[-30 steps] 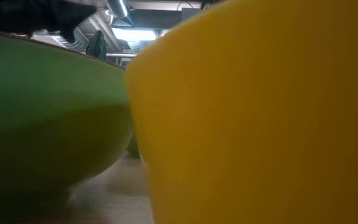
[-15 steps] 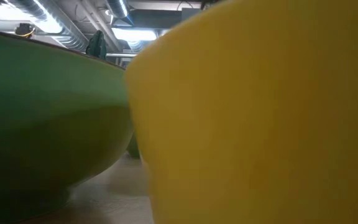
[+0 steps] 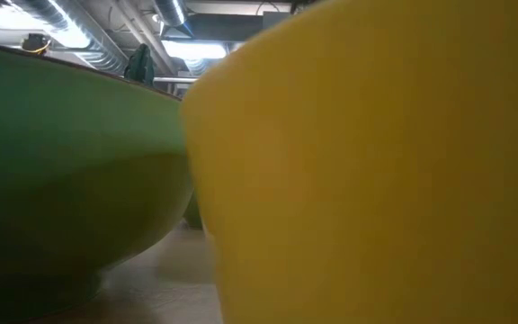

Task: Pick & Place Mini bowls
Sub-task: Stack the green patterned bowl on the green patterned bowl on the shelf

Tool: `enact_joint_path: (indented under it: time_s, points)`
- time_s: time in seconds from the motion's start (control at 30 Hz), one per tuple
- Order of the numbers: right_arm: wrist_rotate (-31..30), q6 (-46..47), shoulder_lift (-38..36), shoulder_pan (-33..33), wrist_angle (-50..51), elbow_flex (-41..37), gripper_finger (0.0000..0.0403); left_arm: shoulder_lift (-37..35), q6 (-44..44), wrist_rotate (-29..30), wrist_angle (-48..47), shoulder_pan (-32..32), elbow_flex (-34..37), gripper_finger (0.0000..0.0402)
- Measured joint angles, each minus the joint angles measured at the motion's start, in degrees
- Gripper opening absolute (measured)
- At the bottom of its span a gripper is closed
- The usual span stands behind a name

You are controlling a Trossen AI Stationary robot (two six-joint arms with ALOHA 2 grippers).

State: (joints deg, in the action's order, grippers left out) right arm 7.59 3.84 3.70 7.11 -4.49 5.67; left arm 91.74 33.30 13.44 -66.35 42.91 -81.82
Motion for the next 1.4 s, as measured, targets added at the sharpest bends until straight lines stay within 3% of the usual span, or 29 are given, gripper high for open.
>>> enact_joint_path:
  time_s: [0.23,0.5,0.87,1.13,1.4]
  points:
    - [0.1,0.0,0.0,0.0,0.1,0.0,0.0006,0.4,9.3,0.0,-0.8,-3.9,0.0,0.0014]
    - [0.1,0.2,0.0,0.0,2.1,0.0,0.0006,0.4,6.2,0.8,-0.8,-6.2,0.0,0.0037]
    - [0.1,0.2,0.0,0.0,3.2,0.0,0.0006,1.8,13.9,-3.3,-1.1,-5.3,0.0,0.0127]
    - [0.1,0.2,0.0,0.0,3.1,0.0,0.0006,6.9,12.5,-10.0,-1.2,-4.7,0.0,0.0207]
    - [0.1,0.2,0.0,0.0,3.2,0.0,0.0006,11.4,2.9,-9.7,-1.2,-4.7,0.0,0.0244]
